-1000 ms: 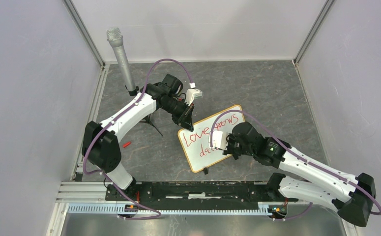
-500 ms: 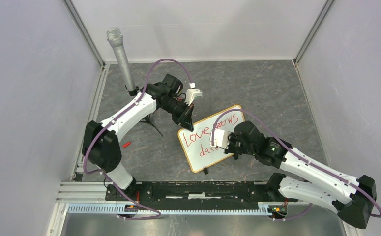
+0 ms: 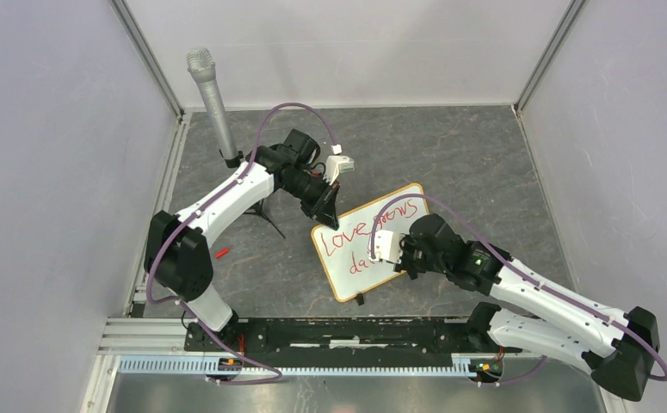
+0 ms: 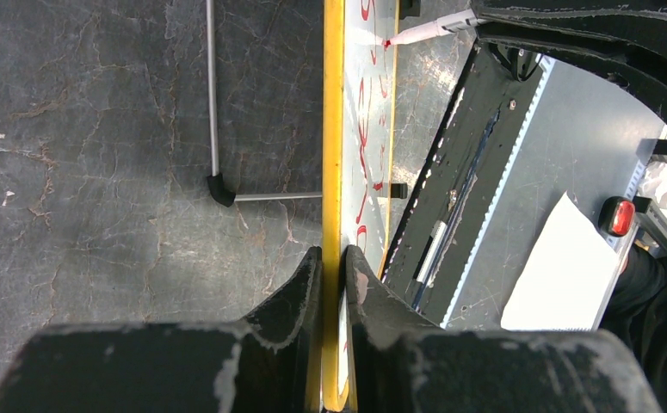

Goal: Write a sentence on the whiteboard

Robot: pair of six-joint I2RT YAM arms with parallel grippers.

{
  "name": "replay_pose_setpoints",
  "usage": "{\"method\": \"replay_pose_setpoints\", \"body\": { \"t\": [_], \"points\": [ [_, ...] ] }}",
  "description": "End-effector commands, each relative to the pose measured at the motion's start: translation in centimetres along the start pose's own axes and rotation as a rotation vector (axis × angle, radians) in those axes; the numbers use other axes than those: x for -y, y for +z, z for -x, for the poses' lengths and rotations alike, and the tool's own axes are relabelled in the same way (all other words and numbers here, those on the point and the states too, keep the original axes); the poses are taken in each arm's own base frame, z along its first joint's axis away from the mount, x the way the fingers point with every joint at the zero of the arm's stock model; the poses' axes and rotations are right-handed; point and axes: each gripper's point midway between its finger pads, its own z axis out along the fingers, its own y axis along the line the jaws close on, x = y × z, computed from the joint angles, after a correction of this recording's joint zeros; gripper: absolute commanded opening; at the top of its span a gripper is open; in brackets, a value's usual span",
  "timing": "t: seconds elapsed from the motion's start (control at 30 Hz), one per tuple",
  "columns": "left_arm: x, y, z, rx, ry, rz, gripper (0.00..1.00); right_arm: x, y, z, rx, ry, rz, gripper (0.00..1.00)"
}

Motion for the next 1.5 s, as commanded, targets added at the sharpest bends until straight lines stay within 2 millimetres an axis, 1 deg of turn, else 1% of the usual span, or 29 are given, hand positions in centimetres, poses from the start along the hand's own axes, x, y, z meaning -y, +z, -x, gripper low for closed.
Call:
{"method": "replay_pose_setpoints", "body": {
  "t": [0.0, 0.13, 0.43, 0.53, 0.67, 0.93, 1.13, 1.2, 1.47],
  "points": [
    [0.4, 0.7, -1.1, -0.051, 0.018, -0.03, 0.02, 2.7, -1.1, 0.5, -0.014, 0.007, -0.108, 0.0],
    [0.4, 0.7, -1.1, -0.051, 0.017, -0.03, 0.02, 3.8, -1.4, 1.1, 0.012, 0.036, -0.157, 0.0],
    [0.4, 0.7, -1.1, -0.051, 0.021, -0.028, 0.02, 5.0, -1.7, 1.8, 0.035, 0.056, -0.196, 0.0],
    [0.3, 0.7, -1.0, -0.05, 0.022, -0.027, 0.03, 5.0, -1.7, 1.8, 0.038, 0.058, -0.196, 0.0],
    [0.3, 0.8, -1.2, -0.054, 0.02, -0.031, 0.03, 4.2, -1.3, 1.4, 0.028, 0.045, -0.159, 0.0],
    [0.2, 0.9, -1.3, -0.058, 0.021, -0.031, 0.02, 1.7, -0.2, -0.6, -0.021, 0.018, -0.055, 0.0],
    [0.1, 1.0, -1.4, -0.062, 0.023, -0.031, 0.02, 0.2, 0.3, -2.1, -0.07, 0.001, 0.004, 0.0],
    [0.0, 1.0, -1.4, -0.063, 0.022, -0.031, 0.03, -0.6, 0.5, -2.3, -0.069, -0.008, 0.043, 0.0],
    [-0.1, 1.2, -1.5, -0.062, 0.025, -0.031, 0.02, -1.8, 1.3, -2.6, -0.091, -0.026, 0.119, 0.0]
  ]
}}
